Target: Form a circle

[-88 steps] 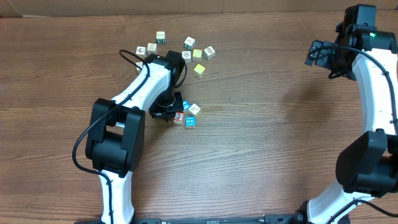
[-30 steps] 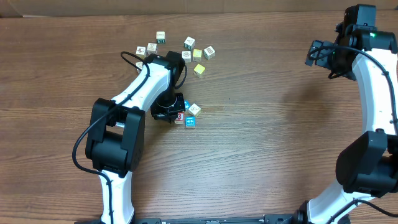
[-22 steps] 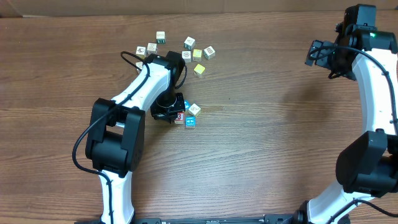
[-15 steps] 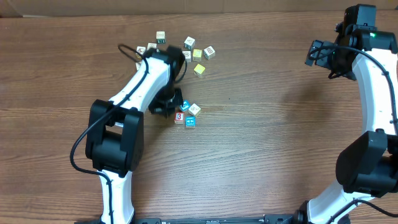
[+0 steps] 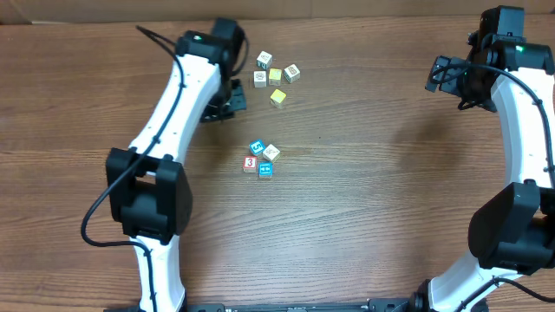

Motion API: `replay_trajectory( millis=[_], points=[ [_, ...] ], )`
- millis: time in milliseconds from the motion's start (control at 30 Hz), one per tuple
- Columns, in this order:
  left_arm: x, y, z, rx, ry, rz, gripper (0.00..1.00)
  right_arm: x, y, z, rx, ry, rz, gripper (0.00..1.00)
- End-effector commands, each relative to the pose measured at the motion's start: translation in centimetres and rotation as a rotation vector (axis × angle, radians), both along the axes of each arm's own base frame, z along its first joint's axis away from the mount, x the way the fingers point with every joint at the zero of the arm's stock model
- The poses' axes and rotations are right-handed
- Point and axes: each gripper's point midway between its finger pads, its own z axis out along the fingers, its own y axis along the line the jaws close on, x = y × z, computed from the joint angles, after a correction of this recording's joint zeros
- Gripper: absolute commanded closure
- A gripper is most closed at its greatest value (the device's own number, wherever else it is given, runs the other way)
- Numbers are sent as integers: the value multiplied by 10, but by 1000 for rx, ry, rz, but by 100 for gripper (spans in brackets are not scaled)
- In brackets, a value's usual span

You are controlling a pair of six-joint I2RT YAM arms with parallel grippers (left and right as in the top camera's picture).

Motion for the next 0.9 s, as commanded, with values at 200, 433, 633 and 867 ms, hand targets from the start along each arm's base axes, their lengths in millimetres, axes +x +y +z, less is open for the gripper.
replay_trajectory(
  millis=[200, 433, 633, 867],
  points=[
    [-5, 60, 14, 15, 23, 149, 95, 2, -2, 8, -1, -25, -7, 0],
    [-7, 76, 14, -28, 40, 209, 95, 2, -2, 8, -1, -25, -7, 0],
    [-6, 90, 14, -33, 37, 246, 91, 3, 11, 8, 66, -34, 22, 0],
    [-1, 111, 14, -35, 14, 296, 90, 4, 107, 30, 563, -101, 260, 6]
  ],
)
